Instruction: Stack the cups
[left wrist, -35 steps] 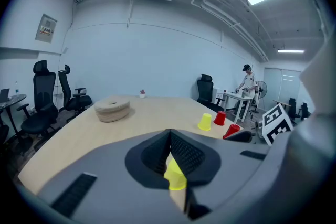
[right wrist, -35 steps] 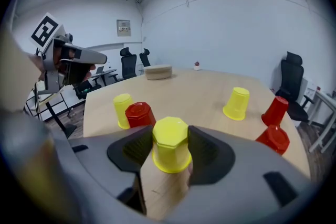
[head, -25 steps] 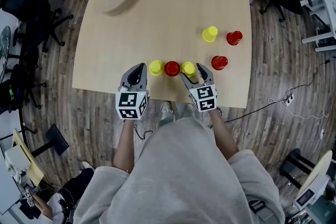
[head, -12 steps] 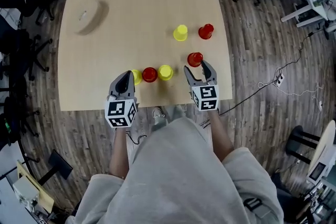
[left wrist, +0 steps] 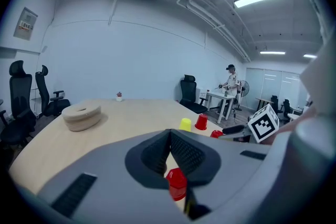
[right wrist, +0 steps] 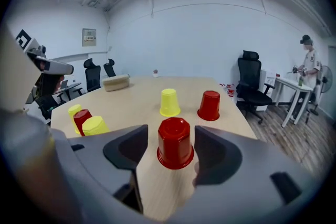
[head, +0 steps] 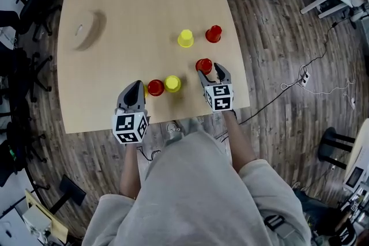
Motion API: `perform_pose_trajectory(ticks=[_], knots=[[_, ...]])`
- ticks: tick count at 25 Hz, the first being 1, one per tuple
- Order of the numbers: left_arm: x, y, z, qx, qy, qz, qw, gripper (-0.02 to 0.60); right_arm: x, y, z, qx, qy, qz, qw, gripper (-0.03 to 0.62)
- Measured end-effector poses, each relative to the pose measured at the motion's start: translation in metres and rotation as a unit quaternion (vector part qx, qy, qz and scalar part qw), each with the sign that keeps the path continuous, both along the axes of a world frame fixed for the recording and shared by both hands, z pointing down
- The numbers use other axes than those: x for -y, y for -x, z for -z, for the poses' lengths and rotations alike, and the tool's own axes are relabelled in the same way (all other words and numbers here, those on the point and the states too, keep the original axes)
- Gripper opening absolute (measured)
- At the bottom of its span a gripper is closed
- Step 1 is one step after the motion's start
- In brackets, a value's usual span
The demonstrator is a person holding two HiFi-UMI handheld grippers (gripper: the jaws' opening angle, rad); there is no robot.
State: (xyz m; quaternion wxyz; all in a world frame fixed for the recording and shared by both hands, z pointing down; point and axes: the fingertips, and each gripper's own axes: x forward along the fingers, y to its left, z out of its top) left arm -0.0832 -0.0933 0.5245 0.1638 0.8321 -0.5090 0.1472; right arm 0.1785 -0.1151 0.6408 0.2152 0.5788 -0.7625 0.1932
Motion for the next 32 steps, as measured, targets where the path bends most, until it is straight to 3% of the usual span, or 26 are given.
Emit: perform_pose_trajectory(ticks=[8, 13, 26, 32], knots=[[-0.001, 0.003, -0.001, 0.008, 0.001, 0.008, 0.9999, 0.012, 0.010, -0.005, -0.021, -0.005, 0.025, 0.000, 1.000, 0.221], [0.001, 0.010, 0.000, 0.009, -0.002, 0.013, 0.9999, 0.012, 0.011, -0.004, -0.017, -0.014, 0.024, 0.008, 1.000, 0.219], [0.011, 0.013, 0.017, 0.000, -0.031, 0.016, 0.9994, 0.012, 0.008, 0.025, 0.070, -0.002, -0.059, 0.035, 0.998, 0.218], [0.007, 0.025, 0.026, -0.001, -0.043, 0.033, 0.9985, 0.012, 0.011, 0.058, 0.093, 0.000, -0.073, 0.077, 0.994, 0.218]])
